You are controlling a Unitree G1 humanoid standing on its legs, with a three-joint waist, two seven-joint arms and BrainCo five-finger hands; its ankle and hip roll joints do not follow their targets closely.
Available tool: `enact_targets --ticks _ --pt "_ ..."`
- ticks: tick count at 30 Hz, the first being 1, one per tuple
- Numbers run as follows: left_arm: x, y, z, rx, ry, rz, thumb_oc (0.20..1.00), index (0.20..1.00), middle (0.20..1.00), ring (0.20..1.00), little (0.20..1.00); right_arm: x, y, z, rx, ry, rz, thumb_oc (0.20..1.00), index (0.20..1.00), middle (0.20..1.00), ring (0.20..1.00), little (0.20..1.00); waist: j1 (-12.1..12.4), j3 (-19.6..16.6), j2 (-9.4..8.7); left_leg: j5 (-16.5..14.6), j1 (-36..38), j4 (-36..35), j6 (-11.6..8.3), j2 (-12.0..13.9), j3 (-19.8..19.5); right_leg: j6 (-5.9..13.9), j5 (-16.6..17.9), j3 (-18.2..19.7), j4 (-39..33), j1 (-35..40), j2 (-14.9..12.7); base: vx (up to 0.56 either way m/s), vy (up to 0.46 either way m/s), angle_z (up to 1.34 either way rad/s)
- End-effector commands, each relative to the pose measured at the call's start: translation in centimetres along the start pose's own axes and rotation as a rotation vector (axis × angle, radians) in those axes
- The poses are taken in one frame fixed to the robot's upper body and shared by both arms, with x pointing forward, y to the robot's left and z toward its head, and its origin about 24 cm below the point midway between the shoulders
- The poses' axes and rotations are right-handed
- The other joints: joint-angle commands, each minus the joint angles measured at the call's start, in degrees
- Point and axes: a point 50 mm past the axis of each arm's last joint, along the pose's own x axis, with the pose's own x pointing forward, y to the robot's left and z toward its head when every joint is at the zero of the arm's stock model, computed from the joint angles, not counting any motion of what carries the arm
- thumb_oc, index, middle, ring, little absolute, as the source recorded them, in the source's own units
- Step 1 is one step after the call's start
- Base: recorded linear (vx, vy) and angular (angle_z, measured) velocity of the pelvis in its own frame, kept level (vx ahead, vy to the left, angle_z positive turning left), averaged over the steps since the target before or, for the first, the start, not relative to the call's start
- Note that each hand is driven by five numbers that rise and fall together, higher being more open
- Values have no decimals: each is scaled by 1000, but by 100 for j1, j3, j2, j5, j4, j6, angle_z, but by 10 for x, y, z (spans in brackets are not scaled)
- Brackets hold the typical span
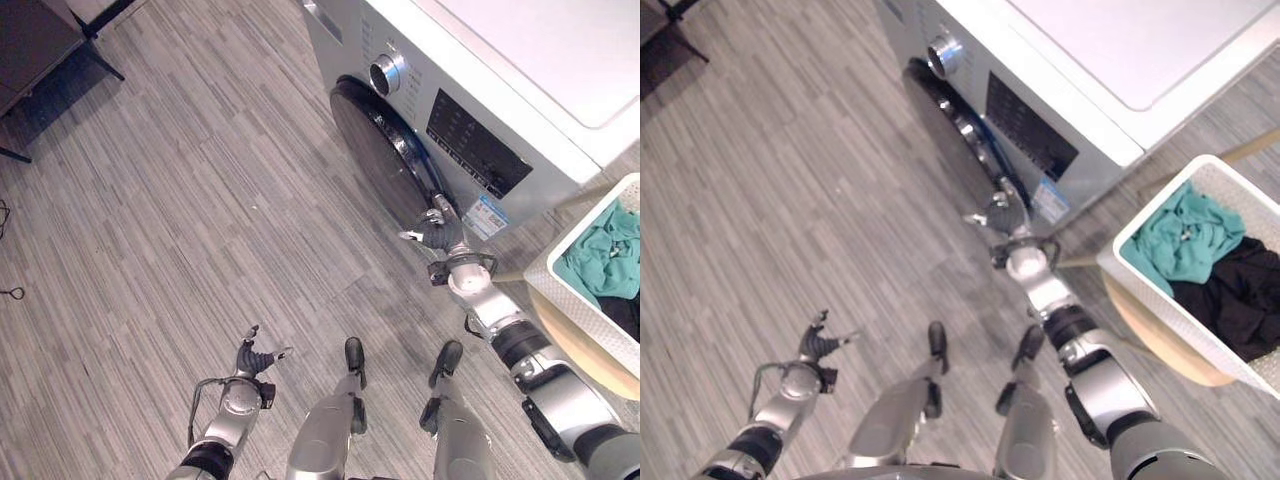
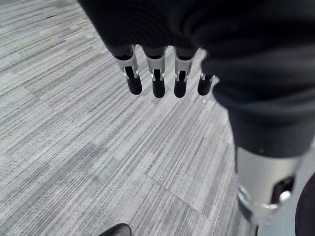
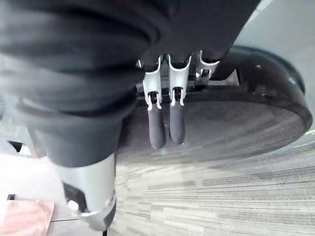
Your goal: Grab the laundry basket,head to the washer,open it,put in the laundry and shut it.
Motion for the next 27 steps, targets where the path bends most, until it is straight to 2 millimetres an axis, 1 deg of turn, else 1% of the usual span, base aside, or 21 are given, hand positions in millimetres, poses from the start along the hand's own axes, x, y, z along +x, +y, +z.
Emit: enact_targets --ticks 1,2,3,4,5,6,7,8,9,13,14,16,18,19,20,21,23,24,25,26,27 --pt "3 22 1 22 -12 53 1000 1000 1000 1000 1000 1 73 68 117 -200 304 1000 1000 1000 1000 1000 546 127 -420 -311 -149 107 -222 -143 -206 540 -480 308 615 -57 -694 55 -6 -1" --pt "6 23 2 12 2 70 1000 1000 1000 1000 1000 -10 105 96 171 -278 442 1000 1000 1000 1000 1000 678 121 -515 -333 -143 100 -206 -142 -253 546 -482 282 608 -21 -682 49 -12 -2" --pt "8 22 3 10 6 72 1000 1000 1000 1000 1000 -20 123 112 165 -334 527 1000 1000 1000 1000 1000 733 121 -546 -345 -142 113 -203 -137 -264 544 -486 273 608 -8 -674 63 -27 1" --pt "9 22 4 6 3 73 1000 1000 1000 1000 1000 -31 138 126 181 -386 599 1000 1000 1000 1000 1000 779 124 -574 -364 -145 137 -196 -136 -291 539 -492 266 616 5 -675 0 0 0" --pt "9 22 4 6 4 74 1000 1000 1000 1000 1000 -31 138 126 181 -387 600 1000 1000 1000 1000 1000 773 125 -576 -366 -145 140 -196 -137 -293 539 -494 264 617 6 -675 45 -42 3" --pt "10 20 7 -13 -8 84 1000 1000 1000 1000 1000 -54 157 161 218 -533 716 1000 1000 1000 1000 1000 889 134 -613 -399 -151 188 -185 -138 -362 532 -516 208 642 69 -684 40 -46 14" --pt "10 20 10 -26 -16 91 1000 1000 1000 1000 1000 -64 160 178 234 -610 743 1000 1000 1000 1000 1000 942 146 -607 -418 -155 218 -183 -145 -425 531 -545 145 686 116 -703 62 -81 27" --pt "11 19 15 -43 -36 95 1000 1000 1000 1000 1000 -72 156 196 255 -698 750 1000 1000 1000 1000 1000 1018 149 -597 -416 -181 238 -183 -163 -526 526 -577 74 758 159 -724 44 -74 39" --pt "11 18 16 -39 -43 86 1000 1000 1000 1000 1000 -74 153 201 279 -726 744 1000 1000 1000 1000 1000 1058 151 -576 -410 -194 239 -195 -182 -592 526 -604 19 799 191 -733 34 -57 49" --pt "12 19 19 -20 -53 71 1000 1000 1000 1000 1000 -66 142 202 295 -725 689 1000 1000 1000 1000 1000 1096 129 -533 -361 -233 186 -211 -230 -742 533 -663 -74 878 250 -733 29 -25 69" --pt "12 18 20 -10 -56 64 1000 1000 1000 1000 1000 -60 139 199 268 -714 650 1000 1000 1000 1000 1000 1104 122 -530 -358 -235 177 -207 -241 -756 527 -690 -82 882 269 -726 20 8 64" --pt "12 18 20 7 -56 54 1000 1000 1000 1000 1000 -53 140 185 226 -657 630 1000 1000 1000 1000 1000 1120 120 -539 -369 -235 188 -187 -257 -766 526 -710 -96 904 282 -729 30 -3 56" --pt "12 19 19 19 -56 53 1000 1000 1000 1000 1000 -42 136 165 198 -572 586 1000 1000 1000 1000 1000 1106 144 -551 -398 -233 229 -166 -267 -742 529 -704 -88 926 264 -733 17 -7 28" --pt "11 19 19 19 -56 53 1000 1000 1000 1000 1000 -42 136 165 198 -572 586 1000 1000 1000 1000 1000 1109 143 -551 -400 -233 231 -165 -267 -740 529 -704 -86 927 263 -734 1 -1 6" --pt "11 20 19 23 -55 52 1000 1000 1000 1000 1000 -35 130 154 190 -527 558 1000 1000 1000 1000 1000 1092 153 -558 -412 -233 251 -161 -262 -717 531 -696 -66 926 251 -740 -10 11 -4" --pt "11 23 22 40 -70 57 1000 1000 1000 1000 1000 -24 113 139 168 -475 502 1000 1000 1000 1000 1000 1028 187 -576 -434 -235 285 -155 -245 -643 543 -664 -4 911 205 -739 -19 25 -10" --pt "12 26 29 54 -99 58 1000 1000 1000 1000 1000 -23 104 120 132 -432 481 1000 1000 1000 1000 1000 941 227 -598 -460 -234 319 -157 -215 -529 553 -626 71 877 159 -728 -31 28 -38" --pt "13 29 43 51 -152 69 1000 1000 1000 1000 1000 -27 91 95 80 -391 459 1000 1000 1000 1000 1000 767 276 -637 -482 -225 344 -162 -174 -406 561 -584 180 820 108 -704 -30 17 -50" --pt "13 29 43 51 -151 68 1000 1000 1000 1000 1000 -27 91 95 79 -390 459 1000 1000 1000 1000 1000 775 269 -634 -484 -224 344 -162 -172 -399 561 -582 187 820 105 -702 -28 20 -35" --pt "13 31 48 46 -173 74 1000 1000 1000 1000 1000 -32 86 83 65 -371 455 1000 1000 1000 1000 1000 693 276 -650 -494 -226 348 -164 -149 -343 565 -567 224 799 77 -691 -23 13 -49" --pt "13 34 63 32 -233 95 1000 1000 1000 1000 1000 -46 75 52 30 -312 443 1000 1000 1000 1000 1000 475 306 -694 -530 -219 387 -160 -126 -213 575 -534 321 768 26 -672 -31 27 -48"
